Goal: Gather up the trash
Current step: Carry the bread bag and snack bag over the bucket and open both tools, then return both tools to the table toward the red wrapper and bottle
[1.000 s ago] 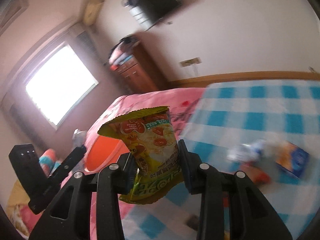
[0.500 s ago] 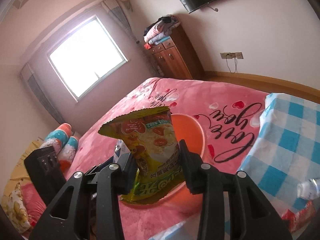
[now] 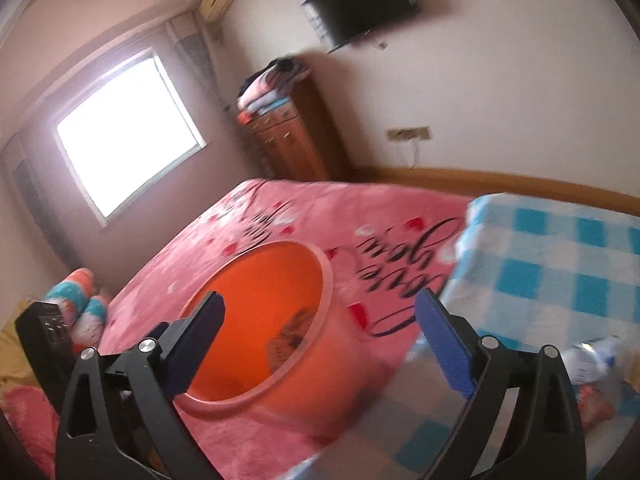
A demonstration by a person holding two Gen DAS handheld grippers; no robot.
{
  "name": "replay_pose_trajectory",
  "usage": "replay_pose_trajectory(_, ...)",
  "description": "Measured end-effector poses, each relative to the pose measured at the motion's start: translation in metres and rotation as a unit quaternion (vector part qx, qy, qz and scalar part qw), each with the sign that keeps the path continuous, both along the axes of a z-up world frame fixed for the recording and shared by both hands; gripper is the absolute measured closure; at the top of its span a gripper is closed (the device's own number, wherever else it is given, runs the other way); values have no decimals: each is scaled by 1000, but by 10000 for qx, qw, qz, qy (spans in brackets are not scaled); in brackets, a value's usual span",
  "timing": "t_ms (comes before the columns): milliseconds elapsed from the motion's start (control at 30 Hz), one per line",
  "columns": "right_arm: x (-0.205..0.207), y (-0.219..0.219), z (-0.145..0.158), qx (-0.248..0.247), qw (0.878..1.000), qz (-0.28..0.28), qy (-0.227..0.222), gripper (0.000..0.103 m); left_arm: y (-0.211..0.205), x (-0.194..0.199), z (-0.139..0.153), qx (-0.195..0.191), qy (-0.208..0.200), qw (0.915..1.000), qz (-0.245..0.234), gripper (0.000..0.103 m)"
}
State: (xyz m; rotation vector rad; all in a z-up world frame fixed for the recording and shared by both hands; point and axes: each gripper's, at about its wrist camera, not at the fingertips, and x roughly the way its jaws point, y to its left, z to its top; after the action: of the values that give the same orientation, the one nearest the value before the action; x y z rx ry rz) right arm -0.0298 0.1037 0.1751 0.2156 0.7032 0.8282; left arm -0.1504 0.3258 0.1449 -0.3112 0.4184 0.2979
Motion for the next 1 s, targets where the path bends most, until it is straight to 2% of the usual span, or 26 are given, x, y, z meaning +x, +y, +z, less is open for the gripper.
replay_pose_trajectory(233,-9,-49,-16,-63,9987,-462,-226,5,-27,-7,8,231,-397,9984,-337,11)
replay_pose_trajectory(433,-22,-86,-28,-210,9951,-871,-408,5,-56,-1,6,359,-249,9978,-503,11)
replay_pose_trajectory(633,-33,-123,-36,-490,9863,-1452,-610,5,-80,2,2,188,-231,9958,-863,11)
replay_pose_trajectory(1000,-51,-161,-49,-909,9724,-2003,-782,5,-122,5,-12,30,-148,9906,-1357,11)
